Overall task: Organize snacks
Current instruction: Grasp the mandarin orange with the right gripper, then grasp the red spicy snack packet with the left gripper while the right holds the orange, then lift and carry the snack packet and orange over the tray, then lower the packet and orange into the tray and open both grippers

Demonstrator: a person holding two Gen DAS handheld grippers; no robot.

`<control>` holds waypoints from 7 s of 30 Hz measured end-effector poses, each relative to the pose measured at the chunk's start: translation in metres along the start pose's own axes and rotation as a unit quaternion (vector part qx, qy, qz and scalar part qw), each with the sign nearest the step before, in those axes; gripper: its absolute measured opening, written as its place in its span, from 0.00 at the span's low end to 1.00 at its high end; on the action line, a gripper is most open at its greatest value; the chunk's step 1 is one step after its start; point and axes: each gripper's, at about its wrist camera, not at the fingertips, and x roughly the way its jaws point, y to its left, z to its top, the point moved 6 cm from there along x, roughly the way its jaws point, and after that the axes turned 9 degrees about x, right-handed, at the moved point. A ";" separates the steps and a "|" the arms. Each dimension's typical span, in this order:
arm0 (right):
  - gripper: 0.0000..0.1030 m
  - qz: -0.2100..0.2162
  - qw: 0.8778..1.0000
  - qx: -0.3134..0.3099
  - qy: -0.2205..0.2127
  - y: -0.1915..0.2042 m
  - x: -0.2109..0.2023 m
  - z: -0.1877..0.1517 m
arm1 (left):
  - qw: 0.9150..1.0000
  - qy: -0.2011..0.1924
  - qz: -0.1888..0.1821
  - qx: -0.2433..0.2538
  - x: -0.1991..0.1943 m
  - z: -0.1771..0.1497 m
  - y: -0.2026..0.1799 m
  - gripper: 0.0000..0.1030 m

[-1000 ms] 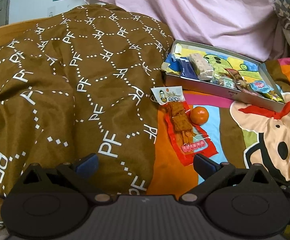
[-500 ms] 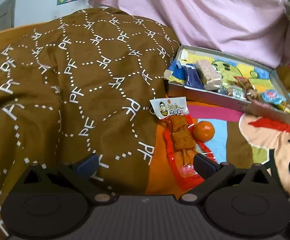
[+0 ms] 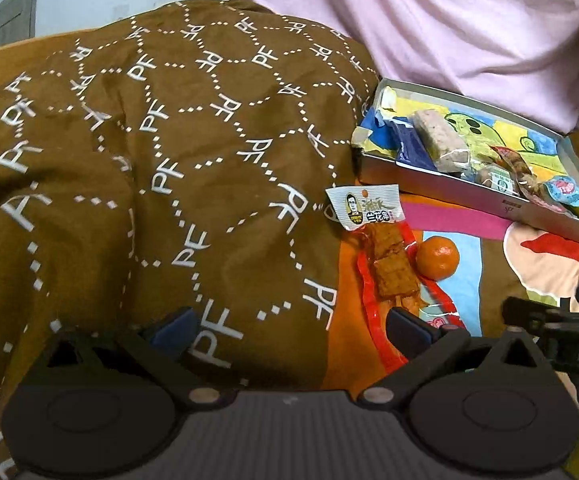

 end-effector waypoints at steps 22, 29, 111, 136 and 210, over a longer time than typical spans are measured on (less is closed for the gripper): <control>0.79 0.063 0.992 -0.110 -0.002 0.037 0.051 0.015 | 1.000 -0.001 0.012 0.029 0.015 -0.002 -0.003 1.00; 0.64 0.081 0.986 -0.144 -0.004 0.049 0.060 0.015 | 0.999 -0.007 0.010 0.031 0.013 -0.001 -0.004 1.00; 0.35 0.066 0.994 0.058 0.059 -0.054 0.006 -0.024 | 0.997 0.049 -0.018 0.052 0.075 0.028 -0.086 0.81; 0.36 0.056 0.995 0.048 0.062 -0.051 0.007 -0.026 | 0.998 0.052 -0.040 -0.004 0.061 0.027 -0.074 0.53; 0.70 -0.071 0.982 0.020 -0.174 -0.118 0.015 0.059 | 0.993 -0.082 -0.074 0.038 0.115 0.189 -0.187 0.73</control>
